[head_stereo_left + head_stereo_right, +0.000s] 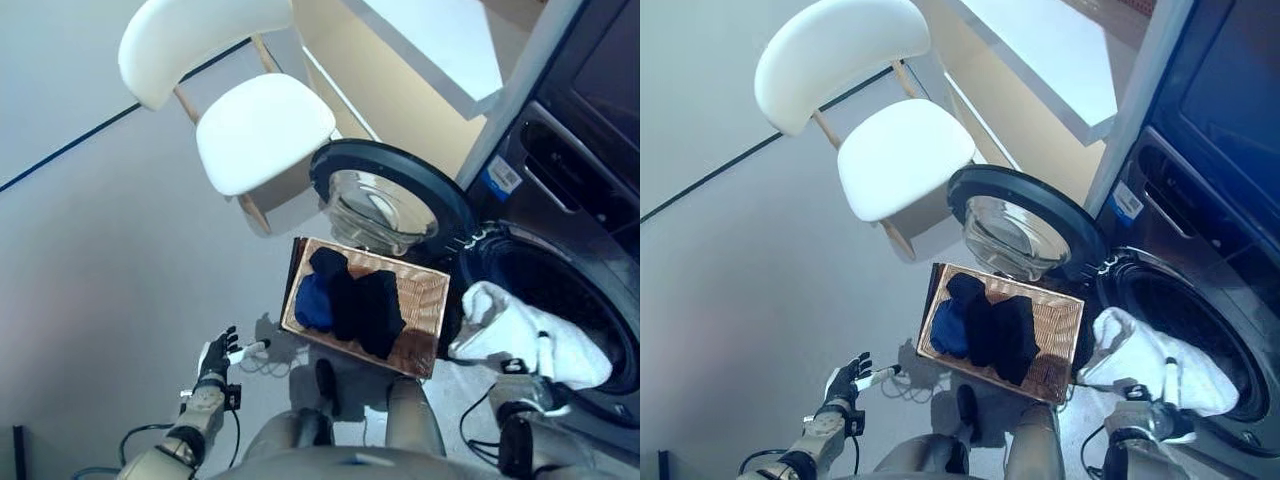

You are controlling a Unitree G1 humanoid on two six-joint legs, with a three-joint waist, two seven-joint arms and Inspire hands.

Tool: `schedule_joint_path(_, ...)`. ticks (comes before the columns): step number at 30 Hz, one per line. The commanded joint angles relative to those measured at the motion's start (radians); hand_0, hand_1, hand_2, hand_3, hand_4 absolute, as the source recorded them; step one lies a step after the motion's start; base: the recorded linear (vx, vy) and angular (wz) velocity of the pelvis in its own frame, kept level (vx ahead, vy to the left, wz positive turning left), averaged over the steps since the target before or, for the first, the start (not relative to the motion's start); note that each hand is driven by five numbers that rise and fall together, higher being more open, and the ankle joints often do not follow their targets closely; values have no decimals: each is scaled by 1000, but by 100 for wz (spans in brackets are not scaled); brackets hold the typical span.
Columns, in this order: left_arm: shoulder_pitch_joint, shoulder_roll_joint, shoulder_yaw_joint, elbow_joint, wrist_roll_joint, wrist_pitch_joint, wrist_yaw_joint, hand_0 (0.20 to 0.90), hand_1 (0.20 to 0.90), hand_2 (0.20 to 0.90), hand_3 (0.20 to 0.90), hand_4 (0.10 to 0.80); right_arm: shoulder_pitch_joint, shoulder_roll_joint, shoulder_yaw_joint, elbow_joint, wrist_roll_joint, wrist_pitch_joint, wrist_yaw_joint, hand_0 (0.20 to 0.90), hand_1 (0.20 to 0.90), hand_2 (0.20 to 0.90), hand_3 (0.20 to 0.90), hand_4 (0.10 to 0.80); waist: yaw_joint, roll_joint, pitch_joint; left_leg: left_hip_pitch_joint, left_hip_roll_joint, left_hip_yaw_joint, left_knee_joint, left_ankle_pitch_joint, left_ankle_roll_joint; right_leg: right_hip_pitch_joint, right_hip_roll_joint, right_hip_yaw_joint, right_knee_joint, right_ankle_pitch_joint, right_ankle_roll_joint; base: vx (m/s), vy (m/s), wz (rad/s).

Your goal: Pick up the clothes and place them into the washing machine

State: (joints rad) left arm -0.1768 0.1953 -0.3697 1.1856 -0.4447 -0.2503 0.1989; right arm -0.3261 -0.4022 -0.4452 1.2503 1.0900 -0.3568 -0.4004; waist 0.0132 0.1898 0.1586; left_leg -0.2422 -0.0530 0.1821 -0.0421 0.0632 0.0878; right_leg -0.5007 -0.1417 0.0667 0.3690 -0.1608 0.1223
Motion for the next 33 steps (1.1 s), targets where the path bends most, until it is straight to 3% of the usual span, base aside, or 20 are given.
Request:
schedule_joint_path(1,-49,-3,14,9,-22,-72,25,900,900,900,900,800,-92,-138,-28,-38,-32,-113,-21,200,200,200,200,300,11,-2,3,-13,-27,-42,53,-83,-80,57,-70,-42,-175,207,-15,-32,-30,3)
schedule_joint_path(10,-72,0,-26,-86,-35,-86,30,900,900,900,900,800,-242,-336,-20,-41,-37,-126,-61,200,200,200,200,300,36,46,25,-71,-38,-41,4,-30,-93,-36,-70,-31,-151,203,-26,-47,-18,4)
schedule_joint_path(17,-105,22,-51,-208,-49,-105,59,900,900,900,900,800,-341,-501,-3,3,-59,-120,-146,200,200,200,200,300,54,86,42,-149,-67,-56,-45,11,-105,-178,-87,2,-53,168,-35,-69,4,20)
schedule_joint_path(24,-97,40,-46,-325,-59,-117,94,900,900,900,900,800,-378,-602,-4,29,-101,-119,-276,200,200,200,200,300,65,123,40,-220,-89,-62,-45,26,-110,-277,-90,27,18,147,-46,-13,12,10)
schedule_joint_path(29,-77,36,-52,-336,-64,-108,100,900,900,900,900,800,-391,-612,-39,-13,-36,-173,-288,200,200,200,200,300,63,134,39,-235,-98,-62,-45,26,-109,-298,-93,38,32,145,-44,7,9,0)
schedule_joint_path(33,-70,23,-52,-308,-69,-99,95,900,900,900,900,800,-363,-562,-49,-90,-43,-201,-281,200,200,200,200,300,62,141,33,-234,-103,-70,-45,23,-106,-298,-95,30,33,147,-40,16,15,-1)
